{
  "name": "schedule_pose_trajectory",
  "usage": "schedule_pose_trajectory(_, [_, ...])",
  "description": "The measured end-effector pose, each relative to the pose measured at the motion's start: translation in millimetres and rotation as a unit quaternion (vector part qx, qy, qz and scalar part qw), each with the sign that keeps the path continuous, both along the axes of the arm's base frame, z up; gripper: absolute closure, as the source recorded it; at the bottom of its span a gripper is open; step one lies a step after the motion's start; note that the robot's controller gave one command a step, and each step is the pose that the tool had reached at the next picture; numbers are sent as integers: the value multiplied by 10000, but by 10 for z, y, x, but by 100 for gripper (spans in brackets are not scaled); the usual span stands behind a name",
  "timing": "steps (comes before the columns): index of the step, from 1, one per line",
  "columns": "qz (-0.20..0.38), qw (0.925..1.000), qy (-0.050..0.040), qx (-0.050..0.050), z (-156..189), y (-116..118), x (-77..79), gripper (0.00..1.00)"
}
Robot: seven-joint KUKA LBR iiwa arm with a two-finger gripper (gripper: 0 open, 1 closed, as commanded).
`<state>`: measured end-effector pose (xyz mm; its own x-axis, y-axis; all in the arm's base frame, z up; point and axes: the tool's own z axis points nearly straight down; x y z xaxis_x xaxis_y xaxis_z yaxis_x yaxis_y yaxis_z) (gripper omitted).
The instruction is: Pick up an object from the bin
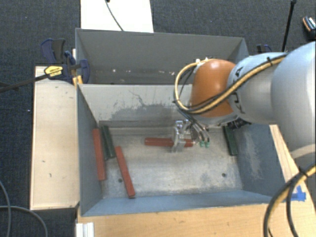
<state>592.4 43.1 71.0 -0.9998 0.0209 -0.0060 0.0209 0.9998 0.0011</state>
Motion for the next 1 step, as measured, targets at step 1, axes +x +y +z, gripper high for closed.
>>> schedule_pose_trajectory(1, [748, 9972, -22, -8, 1319, -53, -183, 100])
